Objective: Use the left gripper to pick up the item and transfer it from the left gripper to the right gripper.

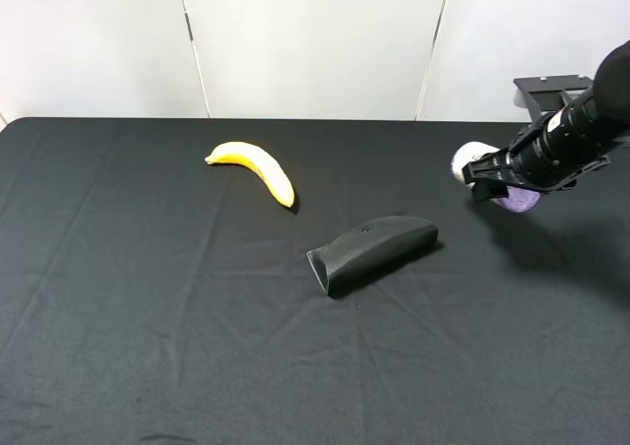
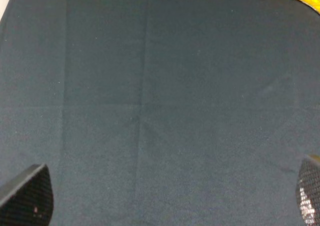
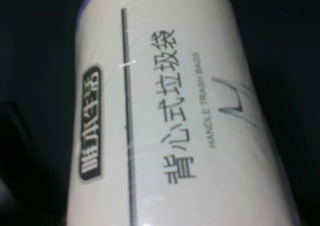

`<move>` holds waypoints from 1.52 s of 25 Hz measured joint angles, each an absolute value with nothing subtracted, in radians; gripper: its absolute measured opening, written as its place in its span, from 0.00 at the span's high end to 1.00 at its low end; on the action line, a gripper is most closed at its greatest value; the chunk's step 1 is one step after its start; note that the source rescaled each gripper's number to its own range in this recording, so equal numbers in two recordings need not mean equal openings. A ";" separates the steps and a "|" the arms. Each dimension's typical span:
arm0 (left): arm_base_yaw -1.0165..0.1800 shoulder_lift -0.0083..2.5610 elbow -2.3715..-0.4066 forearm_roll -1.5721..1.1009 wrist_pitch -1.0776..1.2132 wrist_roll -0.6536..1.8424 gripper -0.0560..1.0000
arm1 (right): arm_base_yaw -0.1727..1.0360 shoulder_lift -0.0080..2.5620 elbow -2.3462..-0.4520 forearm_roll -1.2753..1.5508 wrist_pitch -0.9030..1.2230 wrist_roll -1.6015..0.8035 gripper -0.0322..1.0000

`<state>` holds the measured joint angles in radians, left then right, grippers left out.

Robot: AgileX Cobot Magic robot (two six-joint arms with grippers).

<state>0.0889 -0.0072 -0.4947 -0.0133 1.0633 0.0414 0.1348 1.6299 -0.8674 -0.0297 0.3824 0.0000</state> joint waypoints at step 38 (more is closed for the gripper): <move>0.089 -0.007 -0.495 -0.013 1.063 0.041 0.09 | 0.124 1.630 -0.867 -0.045 0.407 0.000 0.00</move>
